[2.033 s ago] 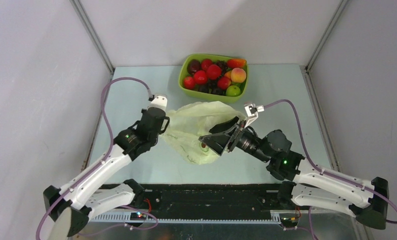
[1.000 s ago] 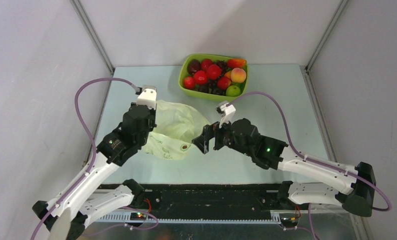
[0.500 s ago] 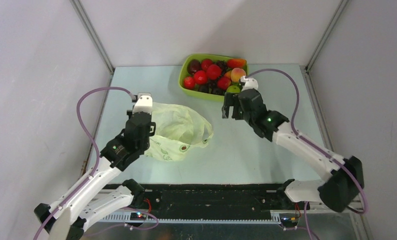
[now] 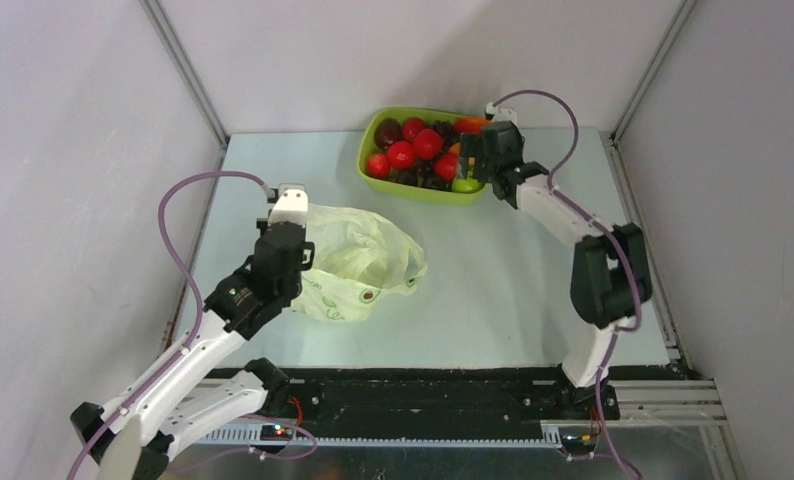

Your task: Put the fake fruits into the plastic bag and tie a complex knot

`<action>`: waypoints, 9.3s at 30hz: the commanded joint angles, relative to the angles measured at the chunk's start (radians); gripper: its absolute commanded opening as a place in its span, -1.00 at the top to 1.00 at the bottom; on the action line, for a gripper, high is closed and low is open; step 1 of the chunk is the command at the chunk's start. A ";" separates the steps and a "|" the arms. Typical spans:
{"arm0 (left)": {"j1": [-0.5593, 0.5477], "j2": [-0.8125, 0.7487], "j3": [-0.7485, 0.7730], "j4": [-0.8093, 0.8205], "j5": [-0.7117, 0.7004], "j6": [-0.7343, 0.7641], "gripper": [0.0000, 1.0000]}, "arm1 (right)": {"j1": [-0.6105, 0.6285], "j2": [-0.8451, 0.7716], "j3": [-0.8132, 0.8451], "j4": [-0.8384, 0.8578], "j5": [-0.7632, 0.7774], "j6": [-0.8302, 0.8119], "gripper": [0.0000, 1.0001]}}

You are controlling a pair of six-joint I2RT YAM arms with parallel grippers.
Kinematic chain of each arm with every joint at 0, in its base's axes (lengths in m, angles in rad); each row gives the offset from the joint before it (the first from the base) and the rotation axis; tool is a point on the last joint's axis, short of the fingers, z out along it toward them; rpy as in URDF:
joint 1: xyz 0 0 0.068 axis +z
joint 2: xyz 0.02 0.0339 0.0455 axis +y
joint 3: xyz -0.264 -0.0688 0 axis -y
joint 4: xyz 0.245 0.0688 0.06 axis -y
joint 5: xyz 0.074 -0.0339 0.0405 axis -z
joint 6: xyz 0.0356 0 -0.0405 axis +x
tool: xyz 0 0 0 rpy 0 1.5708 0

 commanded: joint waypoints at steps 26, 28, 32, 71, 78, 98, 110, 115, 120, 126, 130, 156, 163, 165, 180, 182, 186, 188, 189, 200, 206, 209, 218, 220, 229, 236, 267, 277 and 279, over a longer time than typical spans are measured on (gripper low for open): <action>0.009 0.005 -0.006 0.040 0.012 0.013 1.00 | -0.069 0.592 0.664 0.007 0.107 -0.220 -0.99; 0.010 0.006 -0.006 0.040 0.011 0.013 1.00 | -0.068 0.594 0.667 0.015 0.104 -0.220 -0.99; 0.011 0.008 -0.006 0.040 0.009 0.013 1.00 | -0.067 0.604 0.678 0.015 0.107 -0.222 -0.96; 0.010 -0.009 -0.005 0.036 0.048 0.013 1.00 | -0.071 0.413 0.525 0.033 -0.005 -0.184 -0.08; 0.009 -0.022 -0.009 0.047 0.120 0.034 1.00 | -0.077 0.093 0.231 0.118 -0.230 -0.112 -0.06; 0.010 -0.094 -0.043 0.096 0.305 0.053 1.00 | 0.351 -0.435 -0.285 0.271 -0.609 0.095 -0.02; 0.010 -0.152 -0.075 0.136 0.399 0.078 1.00 | 0.516 -0.166 -0.259 0.587 -0.494 0.231 0.02; 0.010 -0.148 -0.073 0.131 0.403 0.087 1.00 | 0.525 -0.018 -0.220 0.639 -0.527 0.260 0.05; 0.010 -0.150 -0.077 0.134 0.413 0.092 1.00 | 0.551 0.064 -0.193 0.688 -0.546 0.251 0.03; 0.011 -0.135 -0.077 0.137 0.451 0.093 1.00 | 0.588 0.208 -0.118 0.590 -0.489 0.187 -0.02; 0.010 -0.155 -0.085 0.147 0.445 0.095 1.00 | 0.593 0.273 -0.091 0.531 -0.406 0.166 -0.03; 0.010 -0.200 -0.101 0.172 0.379 0.093 1.00 | 0.639 0.222 -0.089 0.408 -0.176 0.070 -0.99; 0.010 -0.178 -0.088 0.151 0.327 0.086 1.00 | 0.656 0.118 -0.106 0.388 -0.169 0.069 -1.00; 0.010 -0.168 -0.082 0.143 0.298 0.080 1.00 | 0.658 0.080 -0.132 0.387 -0.170 0.073 -1.00; 0.010 -0.131 -0.059 0.113 0.194 0.060 1.00 | 0.608 -0.195 -0.314 0.344 -0.297 0.057 -1.00; 0.009 -0.131 -0.058 0.110 0.183 0.059 1.00 | 0.593 -0.240 -0.314 0.324 -0.300 0.045 -1.00; 0.010 -0.132 -0.056 0.108 0.165 0.064 1.00 | 0.544 -0.344 -0.317 0.276 -0.298 0.025 -1.00; 0.010 -0.135 -0.056 0.108 0.161 0.066 1.00 | 0.513 -0.374 -0.316 0.247 -0.262 0.007 -1.00; 0.010 -0.136 -0.057 0.108 0.158 0.067 1.00 | 0.507 -0.382 -0.316 0.217 -0.238 -0.005 -1.00; 0.015 -0.140 -0.055 0.106 0.166 0.076 1.00 | 0.235 -0.237 -0.154 0.000 -0.006 -0.024 -0.79; 0.017 -0.130 -0.050 0.100 0.180 0.071 1.00 | 0.124 -0.032 0.073 -0.077 0.006 -0.067 -0.75; 0.017 -0.130 -0.049 0.102 0.187 0.070 1.00 | 0.092 0.091 0.177 -0.135 0.002 -0.080 -0.72; 0.017 -0.134 -0.048 0.101 0.198 0.067 1.00 | 0.021 0.326 0.454 -0.249 -0.028 -0.084 -0.72; 0.017 -0.133 -0.048 0.101 0.201 0.068 1.00 | 0.012 0.364 0.499 -0.275 -0.048 -0.083 -0.73; 0.018 -0.134 -0.047 0.099 0.205 0.065 1.00 | -0.013 0.482 0.633 -0.362 -0.076 -0.076 -0.79; 0.017 -0.134 -0.048 0.099 0.216 0.062 1.00 | -0.014 0.533 0.664 -0.400 -0.074 -0.079 -0.83; 0.018 -0.162 -0.048 0.096 0.220 0.059 1.00 | 0.010 0.593 0.693 -0.436 -0.031 -0.095 -0.26; 0.017 -0.172 -0.048 0.095 0.217 0.058 1.00 | 0.013 0.474 0.597 -0.332 -0.020 -0.101 -0.02; 0.017 -0.173 -0.047 0.095 0.217 0.058 1.00 | 0.012 0.454 0.594 -0.318 -0.011 -0.111 -0.02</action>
